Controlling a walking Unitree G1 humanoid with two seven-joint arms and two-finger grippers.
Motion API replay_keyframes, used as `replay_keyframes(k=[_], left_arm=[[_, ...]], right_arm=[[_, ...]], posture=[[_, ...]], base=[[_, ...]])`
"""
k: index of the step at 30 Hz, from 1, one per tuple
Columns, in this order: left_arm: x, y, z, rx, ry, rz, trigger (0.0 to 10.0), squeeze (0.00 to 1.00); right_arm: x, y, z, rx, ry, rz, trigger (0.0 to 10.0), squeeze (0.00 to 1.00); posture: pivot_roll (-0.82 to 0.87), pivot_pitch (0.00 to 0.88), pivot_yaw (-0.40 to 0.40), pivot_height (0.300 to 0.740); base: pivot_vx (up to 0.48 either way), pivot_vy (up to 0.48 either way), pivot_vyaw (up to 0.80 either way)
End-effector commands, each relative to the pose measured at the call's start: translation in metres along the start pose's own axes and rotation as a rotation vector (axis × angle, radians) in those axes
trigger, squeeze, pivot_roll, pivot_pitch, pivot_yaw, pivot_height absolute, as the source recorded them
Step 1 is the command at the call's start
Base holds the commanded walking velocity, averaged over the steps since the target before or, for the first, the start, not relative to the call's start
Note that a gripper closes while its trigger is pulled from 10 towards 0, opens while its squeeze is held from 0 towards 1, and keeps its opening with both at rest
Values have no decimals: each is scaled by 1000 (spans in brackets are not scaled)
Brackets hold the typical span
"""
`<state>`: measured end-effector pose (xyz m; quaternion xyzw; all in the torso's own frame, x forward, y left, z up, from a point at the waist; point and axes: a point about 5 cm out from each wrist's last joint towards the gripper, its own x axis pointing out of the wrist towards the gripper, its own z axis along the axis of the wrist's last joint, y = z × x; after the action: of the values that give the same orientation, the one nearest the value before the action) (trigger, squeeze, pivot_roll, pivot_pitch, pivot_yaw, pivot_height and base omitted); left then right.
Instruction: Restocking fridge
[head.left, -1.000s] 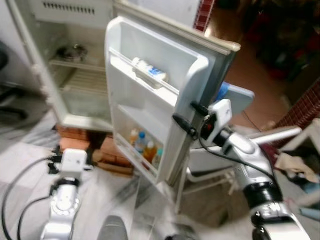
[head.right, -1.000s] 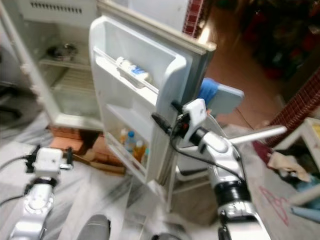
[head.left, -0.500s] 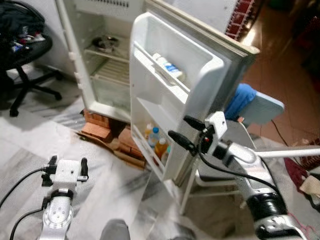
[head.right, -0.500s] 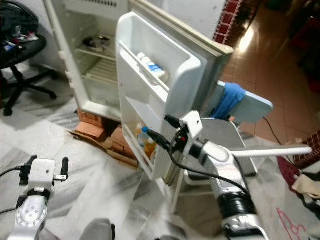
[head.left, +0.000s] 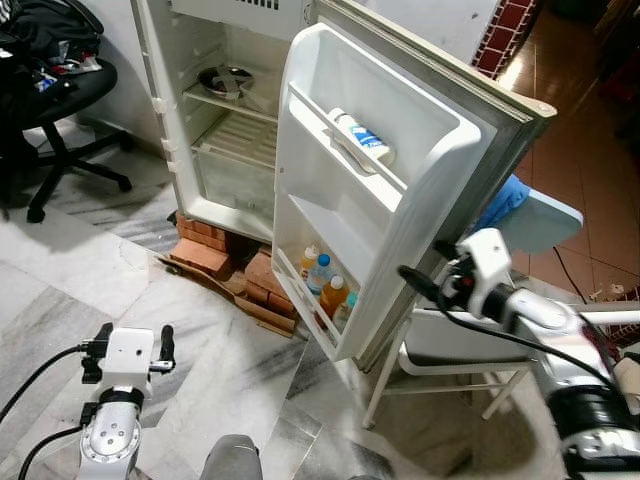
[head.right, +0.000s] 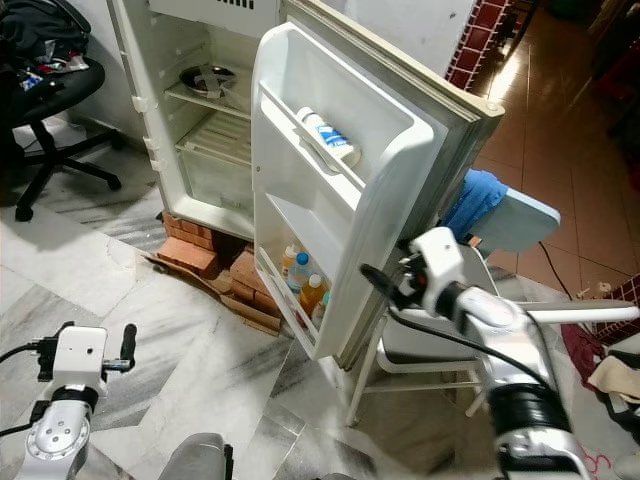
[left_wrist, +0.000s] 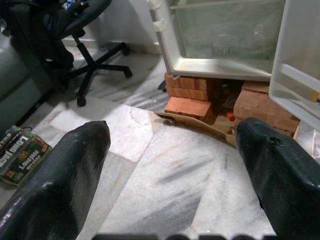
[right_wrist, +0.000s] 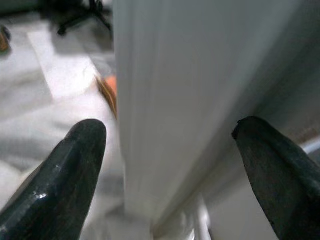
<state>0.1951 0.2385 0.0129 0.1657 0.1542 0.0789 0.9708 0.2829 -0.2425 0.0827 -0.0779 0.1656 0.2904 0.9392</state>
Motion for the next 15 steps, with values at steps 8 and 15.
replay_keyframes(k=[8, 15], left_arm=[[10, -7, 4, 14, -7, -72, 10000, 0], [16, -8, 8, 9, -20, -79, 10000, 0]], right_arm=[[-35, -42, 20, -40, -47, -195, 10000, 0], [4, -25, 86, 108, -399, -189, 10000, 0]], posture=[[119, 2, -43, 740], [131, 0, -44, 740]], base=[[0, 0, 0], [0, 0, 0]])
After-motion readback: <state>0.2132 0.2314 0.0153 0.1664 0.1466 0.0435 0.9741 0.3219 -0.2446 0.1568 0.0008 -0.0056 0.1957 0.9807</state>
